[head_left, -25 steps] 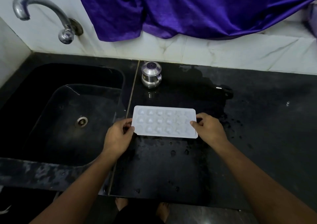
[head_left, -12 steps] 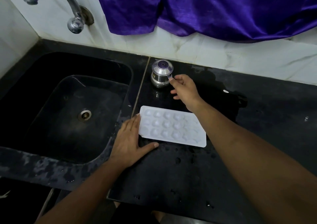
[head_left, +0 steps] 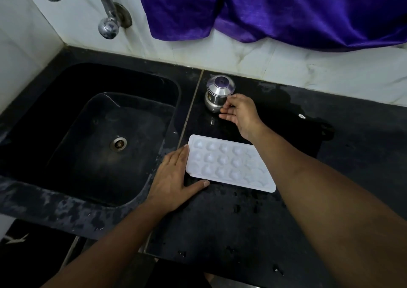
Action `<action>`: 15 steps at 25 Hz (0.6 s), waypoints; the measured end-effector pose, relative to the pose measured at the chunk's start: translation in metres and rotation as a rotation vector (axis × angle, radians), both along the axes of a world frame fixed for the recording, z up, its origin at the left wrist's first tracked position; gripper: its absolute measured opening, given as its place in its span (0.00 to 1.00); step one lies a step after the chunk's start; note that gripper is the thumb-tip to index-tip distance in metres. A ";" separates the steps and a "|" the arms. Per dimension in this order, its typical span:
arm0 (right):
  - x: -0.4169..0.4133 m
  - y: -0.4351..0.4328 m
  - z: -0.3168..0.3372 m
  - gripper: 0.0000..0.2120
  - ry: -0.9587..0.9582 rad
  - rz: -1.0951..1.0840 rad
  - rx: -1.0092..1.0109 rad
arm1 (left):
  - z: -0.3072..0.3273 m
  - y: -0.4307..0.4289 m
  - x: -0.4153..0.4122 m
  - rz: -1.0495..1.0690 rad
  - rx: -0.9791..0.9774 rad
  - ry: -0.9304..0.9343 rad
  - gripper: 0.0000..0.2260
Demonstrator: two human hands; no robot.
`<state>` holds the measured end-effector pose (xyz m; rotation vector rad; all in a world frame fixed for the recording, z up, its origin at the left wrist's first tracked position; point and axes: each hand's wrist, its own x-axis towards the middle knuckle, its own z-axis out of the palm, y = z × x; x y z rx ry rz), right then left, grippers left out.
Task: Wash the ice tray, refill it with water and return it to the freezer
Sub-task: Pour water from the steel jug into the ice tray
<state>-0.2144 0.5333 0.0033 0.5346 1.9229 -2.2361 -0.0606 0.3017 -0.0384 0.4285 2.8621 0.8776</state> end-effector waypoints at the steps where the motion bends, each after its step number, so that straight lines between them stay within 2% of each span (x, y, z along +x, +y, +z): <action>1: 0.004 0.001 0.000 0.14 -0.001 -0.022 -0.042 | 0.000 -0.001 -0.001 -0.004 0.004 0.001 0.50; 6: 0.051 0.030 0.015 0.17 0.047 -0.088 -0.085 | -0.004 -0.002 -0.001 -0.007 0.004 0.011 0.50; 15: 0.166 0.114 0.064 0.15 0.133 -0.255 0.153 | -0.020 -0.002 0.006 0.072 0.075 0.080 0.44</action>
